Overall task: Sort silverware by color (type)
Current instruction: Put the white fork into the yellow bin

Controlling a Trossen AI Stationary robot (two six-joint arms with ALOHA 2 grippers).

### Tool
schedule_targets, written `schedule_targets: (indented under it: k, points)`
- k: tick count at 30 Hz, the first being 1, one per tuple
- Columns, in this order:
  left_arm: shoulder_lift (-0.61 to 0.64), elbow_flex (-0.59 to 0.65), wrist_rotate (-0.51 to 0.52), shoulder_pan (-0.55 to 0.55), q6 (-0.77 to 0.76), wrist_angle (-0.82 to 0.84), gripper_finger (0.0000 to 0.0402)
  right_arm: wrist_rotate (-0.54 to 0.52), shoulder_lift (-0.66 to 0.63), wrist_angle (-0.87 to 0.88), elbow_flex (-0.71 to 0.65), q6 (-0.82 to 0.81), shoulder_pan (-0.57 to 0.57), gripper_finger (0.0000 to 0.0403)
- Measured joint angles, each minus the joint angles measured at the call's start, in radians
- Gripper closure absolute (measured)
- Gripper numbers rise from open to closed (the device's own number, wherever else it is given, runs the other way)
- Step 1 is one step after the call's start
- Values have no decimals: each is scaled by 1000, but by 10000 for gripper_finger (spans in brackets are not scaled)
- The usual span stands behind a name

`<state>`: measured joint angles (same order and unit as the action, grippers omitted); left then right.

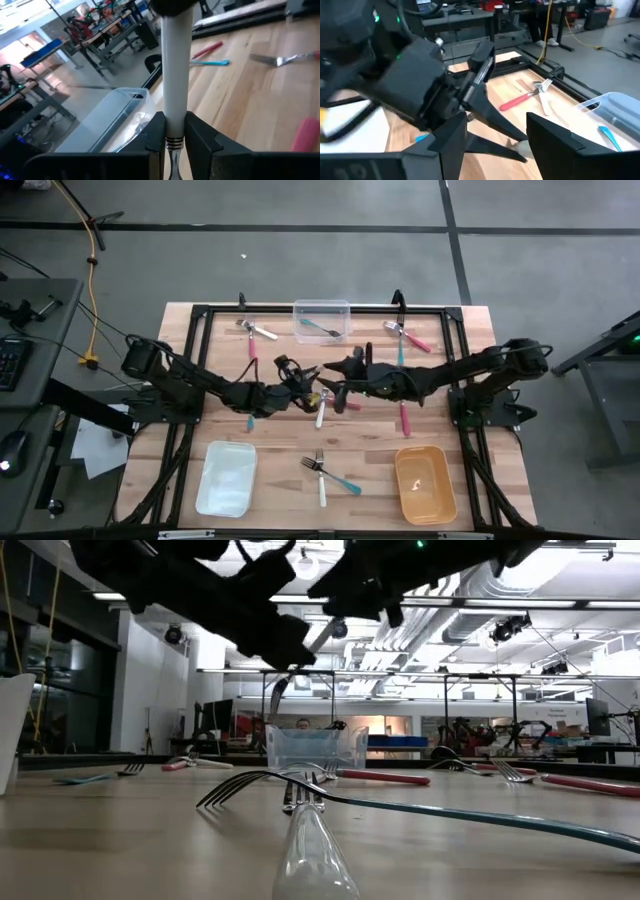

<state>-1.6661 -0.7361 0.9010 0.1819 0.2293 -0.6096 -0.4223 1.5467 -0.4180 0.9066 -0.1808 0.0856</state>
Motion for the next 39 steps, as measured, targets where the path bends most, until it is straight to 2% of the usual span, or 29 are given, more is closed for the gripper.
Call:
schedule_targets:
  k: [7, 11, 17, 20, 26, 29, 31, 39]
  points:
    - [1, 4, 25, 11, 14, -20, 362, -20, -17, 102, 12, -7, 8, 229]
    - [2, 4, 17, 12, 9, -12, 362, -27, -76, 176, 11, 67, 28, 228]
    - [2, 4, -31, 12, -12, -28, 362, -72, -168, 342, 10, 88, 70, 224]
    - [2, 4, -31, 8, -15, -39, 362, -67, -164, 302, -23, 74, 82, 224]
    - [2, 4, -13, 18, -7, -47, 362, -148, -140, 54, -136, 17, 77, 224]
    - [2, 4, -12, 19, -8, -48, 362, -145, -140, -82, -179, -4, 65, 224]
    - [2, 4, -12, 22, -8, -56, 362, -145, -139, -103, -193, -20, 53, 224]
    - [2, 2, -35, 23, 17, -100, 362, 20, -139, -149, -196, -21, 1, 227]
